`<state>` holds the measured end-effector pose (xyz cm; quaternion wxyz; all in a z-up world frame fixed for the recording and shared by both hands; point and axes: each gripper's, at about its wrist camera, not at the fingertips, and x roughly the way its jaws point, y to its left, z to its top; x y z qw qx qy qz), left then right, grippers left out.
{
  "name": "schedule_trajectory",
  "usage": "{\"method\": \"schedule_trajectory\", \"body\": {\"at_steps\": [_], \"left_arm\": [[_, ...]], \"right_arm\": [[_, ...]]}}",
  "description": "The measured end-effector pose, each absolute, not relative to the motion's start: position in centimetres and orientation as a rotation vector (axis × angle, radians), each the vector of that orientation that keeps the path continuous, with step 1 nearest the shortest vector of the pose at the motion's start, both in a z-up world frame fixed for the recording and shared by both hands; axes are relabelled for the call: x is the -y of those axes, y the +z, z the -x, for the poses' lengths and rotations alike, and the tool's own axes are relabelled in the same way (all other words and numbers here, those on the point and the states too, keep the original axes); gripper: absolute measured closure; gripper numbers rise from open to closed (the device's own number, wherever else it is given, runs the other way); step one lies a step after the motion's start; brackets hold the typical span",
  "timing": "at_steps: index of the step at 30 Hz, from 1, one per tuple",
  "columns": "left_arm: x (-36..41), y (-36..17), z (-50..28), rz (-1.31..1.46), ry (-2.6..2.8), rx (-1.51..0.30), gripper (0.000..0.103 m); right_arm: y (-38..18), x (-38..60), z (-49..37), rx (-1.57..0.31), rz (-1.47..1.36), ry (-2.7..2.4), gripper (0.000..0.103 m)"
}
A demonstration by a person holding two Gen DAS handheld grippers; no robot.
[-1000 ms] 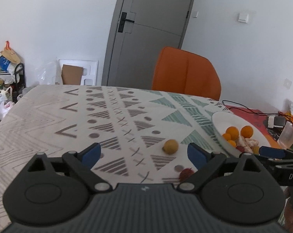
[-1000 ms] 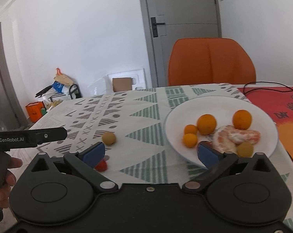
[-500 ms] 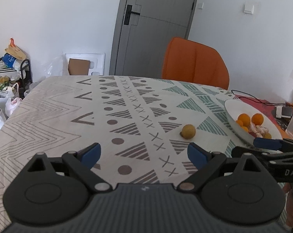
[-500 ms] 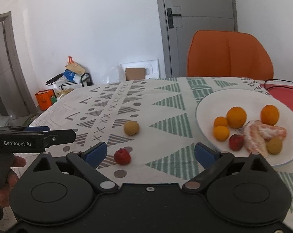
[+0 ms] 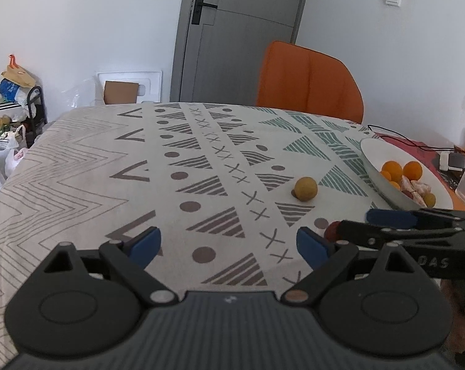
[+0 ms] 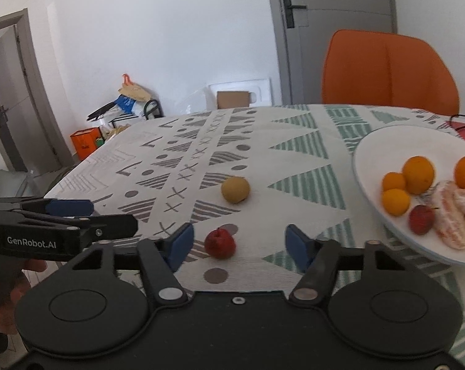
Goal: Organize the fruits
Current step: 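Close right gripper on red plum while left gripper grasps yellow round fruit, then carry both fruits to plate and open both grippers over it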
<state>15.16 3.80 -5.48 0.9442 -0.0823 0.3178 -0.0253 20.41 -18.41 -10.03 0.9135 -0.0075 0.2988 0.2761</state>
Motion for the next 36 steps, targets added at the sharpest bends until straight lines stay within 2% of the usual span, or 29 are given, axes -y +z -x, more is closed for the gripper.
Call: {"method": "schedule_trajectory", "body": {"at_steps": [3,10,21,26,28,31,33,36], "left_arm": [[-3.6,-5.5,-15.5,0.168,-0.065,-0.648,0.010],[-2.0,-5.5,-17.0,0.141,-0.103,-0.636,0.015],[1.6,-5.7,-20.2,0.104,-0.168,-0.628,0.037],[3.0,-6.1,-21.8,0.091,-0.184,-0.632,0.043],[3.3,-6.3,-22.4,0.093,-0.182,-0.636,0.049],[3.8,-6.6,-23.3,0.092,-0.185,-0.651,0.062],[4.2,-6.9,-23.7,0.084,-0.183,-0.655,0.079],[4.7,-6.8,-23.8,0.084,-0.177,-0.640,0.079]], "right_arm": [[-10.7,18.0,-21.0,-0.653,0.013,0.604,0.081],[-10.2,19.4,-20.9,-0.637,-0.015,0.587,0.081],[-8.4,23.6,-21.0,-0.594,-0.106,0.541,0.081],[-7.8,25.4,-21.5,-0.573,-0.114,0.494,0.081],[-7.8,26.1,-21.7,-0.568,-0.121,0.478,0.081],[-7.8,27.1,-21.9,-0.562,-0.126,0.457,0.081],[-7.8,27.8,-22.0,-0.557,-0.130,0.442,0.081],[-7.9,28.7,-22.3,-0.552,-0.139,0.422,0.081]]}}
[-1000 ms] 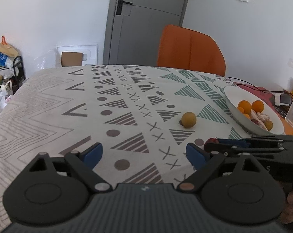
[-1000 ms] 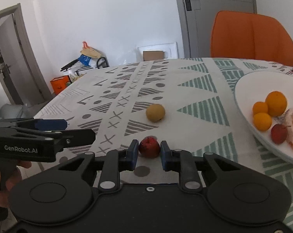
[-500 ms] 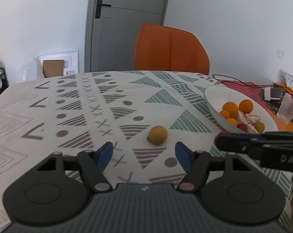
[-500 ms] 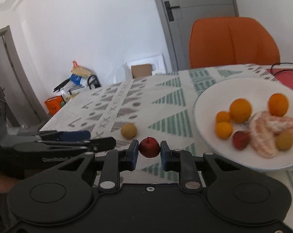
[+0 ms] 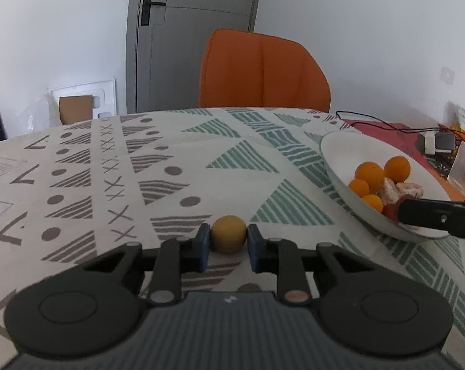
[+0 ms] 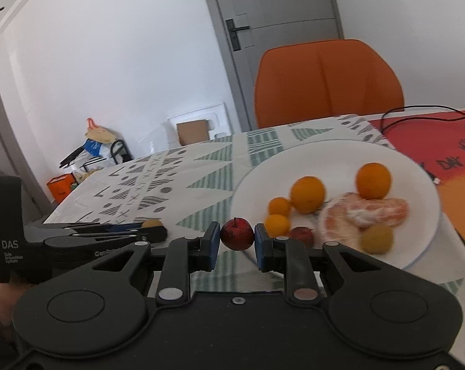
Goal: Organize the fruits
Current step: 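Carry both fruits to plate and open both grippers over it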
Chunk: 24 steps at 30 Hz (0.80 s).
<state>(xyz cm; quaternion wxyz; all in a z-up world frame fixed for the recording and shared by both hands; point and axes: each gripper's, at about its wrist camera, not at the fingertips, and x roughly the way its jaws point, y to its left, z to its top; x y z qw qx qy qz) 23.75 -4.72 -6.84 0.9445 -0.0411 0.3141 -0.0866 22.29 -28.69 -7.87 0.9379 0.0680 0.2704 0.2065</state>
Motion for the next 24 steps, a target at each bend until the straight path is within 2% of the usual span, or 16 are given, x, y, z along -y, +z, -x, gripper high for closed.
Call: {"method": "schedule_trajectory", "body": {"at_steps": [15,18,24], "left_arm": [[8.8,-3.8,-23.0,0.081,-0.289,-0.568,0.079],[9.8,-3.5,-23.0,0.075,-0.311,-0.562,0.079],[12.0,-3.1,-23.0,0.060,-0.362,-0.559,0.079]], "right_arm": [[-8.4,32.0,-21.9,-0.546,-0.159,0.352,0.080],[-8.5,32.7,-21.7,-0.550,-0.167,0.344,0.074],[-8.4,34.5,-21.2,-0.537,-0.188,0.306,0.074]]}}
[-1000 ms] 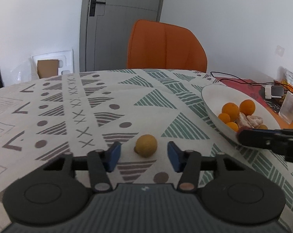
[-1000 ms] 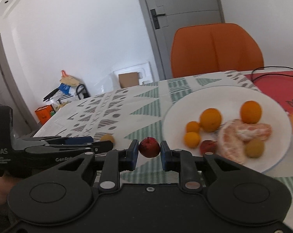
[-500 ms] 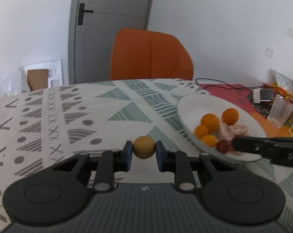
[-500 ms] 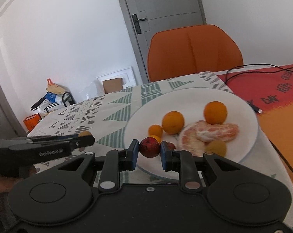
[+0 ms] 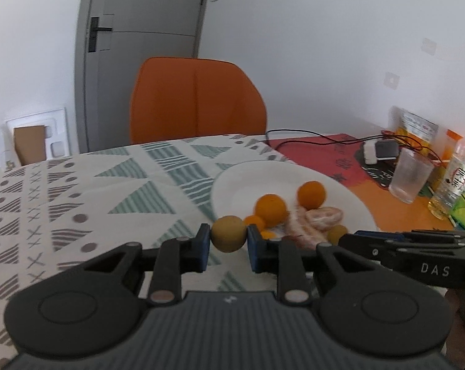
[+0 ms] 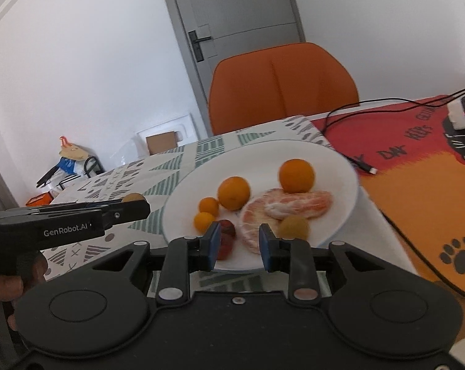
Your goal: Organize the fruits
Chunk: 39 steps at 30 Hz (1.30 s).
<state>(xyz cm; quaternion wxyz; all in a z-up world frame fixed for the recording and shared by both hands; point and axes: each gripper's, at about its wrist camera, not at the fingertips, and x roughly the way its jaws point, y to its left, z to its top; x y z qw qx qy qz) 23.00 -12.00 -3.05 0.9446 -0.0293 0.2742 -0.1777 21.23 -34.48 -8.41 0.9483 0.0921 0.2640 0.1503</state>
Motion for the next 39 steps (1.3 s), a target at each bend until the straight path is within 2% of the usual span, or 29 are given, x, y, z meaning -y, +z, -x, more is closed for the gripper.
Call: {"method": "schedule_trajectory", "body": {"at_steps": [14,17,19,21,25,27,32,39], "left_arm": [[15.3,-2.3,-23.2,0.033,-0.430,-0.542,0.078],[15.4,-1.6,-22.6,0.011,-0.408,-0.505,0.072],[14.9,-1.3,-22.5,0.022,-0.392,-0.506,0.062],[14.3,-1.1,-22.4,0.036,-0.375,-0.511,0.044],[12.8,-0.8,-21.7,0.052,-0.330,-0.509,0.032],[12.1,-0.7,-21.4,0.061,-0.315,-0.513,0.022],[10.7,-0.6,-20.7,0.076,-0.273,-0.533,0.018],[9.3,-0.3,-19.1,0.079,-0.221,-0.543,0.014]], "right_arm": [[-8.0,36.5,-20.5,-0.518,-0.205,0.280,0.074],[-7.9,36.5,-20.4,-0.516,-0.210,0.278,0.071],[-7.9,36.4,-20.3,-0.517,-0.211,0.279,0.071],[-7.9,36.2,-20.3,-0.514,-0.212,0.285,0.071],[-7.5,35.7,-20.0,-0.508,-0.207,0.293,0.063],[-7.4,35.4,-19.9,-0.504,-0.202,0.296,0.060],[-7.0,34.7,-19.2,-0.497,-0.199,0.304,0.051],[-6.7,34.1,-18.4,-0.484,-0.191,0.313,0.029]]}}
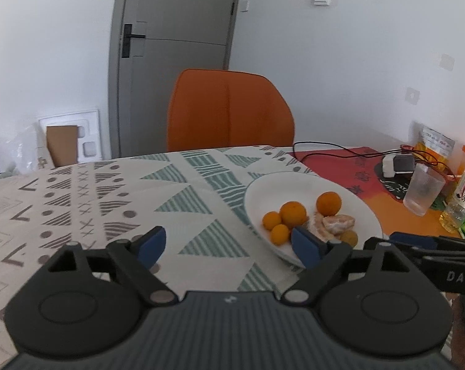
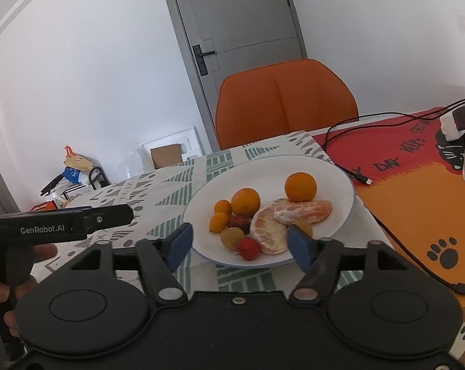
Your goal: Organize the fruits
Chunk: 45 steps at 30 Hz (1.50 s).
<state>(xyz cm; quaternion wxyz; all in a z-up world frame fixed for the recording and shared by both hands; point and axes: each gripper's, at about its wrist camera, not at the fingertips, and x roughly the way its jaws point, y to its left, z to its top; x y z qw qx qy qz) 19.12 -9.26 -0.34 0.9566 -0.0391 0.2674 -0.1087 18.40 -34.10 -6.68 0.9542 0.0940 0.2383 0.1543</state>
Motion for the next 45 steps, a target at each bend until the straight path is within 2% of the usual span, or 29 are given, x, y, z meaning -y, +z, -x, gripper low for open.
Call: {"method": "schedule_trajectory", "body": {"at_steps": [5,7,9,45], "left_arm": [[8.3,-0.1,-17.8,0.089,-0.192,-0.528,0.007],[8.0,0.0,-17.3,0.093,-0.188,-0.520,0.003],[7.8,0.1,-16.9,0.100,-0.187,-0.516,0.000],[1.5,0.8,-8.2,0.166,-0.013,-0.524,0.000]], "right_arm": [[-6.3,33.8,-17.7,-0.466,-0.183,0.321,0.014],[-6.2,33.7,-17.4,-0.463,-0.185,0.320,0.004],[-6.1,33.6,-17.1,-0.457,-0.187,0.321,0.000],[-5.4,29.3,-12.7,-0.493,-0.114,0.393,0.000]]}}
